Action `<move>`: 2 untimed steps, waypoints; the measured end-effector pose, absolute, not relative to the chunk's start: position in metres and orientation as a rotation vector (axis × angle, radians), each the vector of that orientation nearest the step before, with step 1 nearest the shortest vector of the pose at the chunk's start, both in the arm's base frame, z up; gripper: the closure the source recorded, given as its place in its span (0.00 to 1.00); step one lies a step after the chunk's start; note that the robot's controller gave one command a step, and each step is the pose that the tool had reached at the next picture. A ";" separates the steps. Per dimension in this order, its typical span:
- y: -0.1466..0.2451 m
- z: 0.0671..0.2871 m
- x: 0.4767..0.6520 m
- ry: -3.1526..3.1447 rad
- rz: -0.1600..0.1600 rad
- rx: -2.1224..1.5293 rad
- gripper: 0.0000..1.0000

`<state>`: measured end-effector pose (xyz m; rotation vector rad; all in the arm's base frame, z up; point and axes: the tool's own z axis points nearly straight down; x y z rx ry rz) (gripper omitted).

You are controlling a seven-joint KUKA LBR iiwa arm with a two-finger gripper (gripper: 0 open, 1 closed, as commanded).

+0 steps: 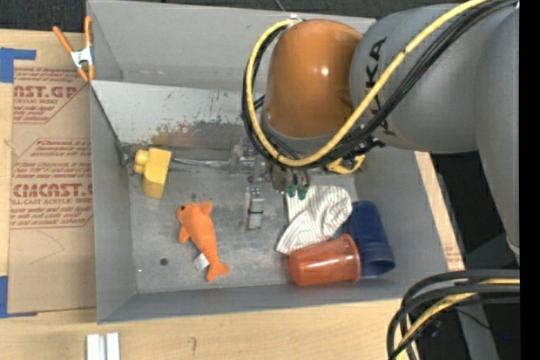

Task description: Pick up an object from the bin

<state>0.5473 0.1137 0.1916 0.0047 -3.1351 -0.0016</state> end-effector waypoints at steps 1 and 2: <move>0.113 0.196 0.549 -3.142 -0.003 0.002 0.00; 0.127 0.168 0.552 -3.147 -0.001 0.085 0.00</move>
Offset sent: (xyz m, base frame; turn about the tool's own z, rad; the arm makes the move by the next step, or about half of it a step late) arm 0.0053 0.0296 -0.0592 -0.1117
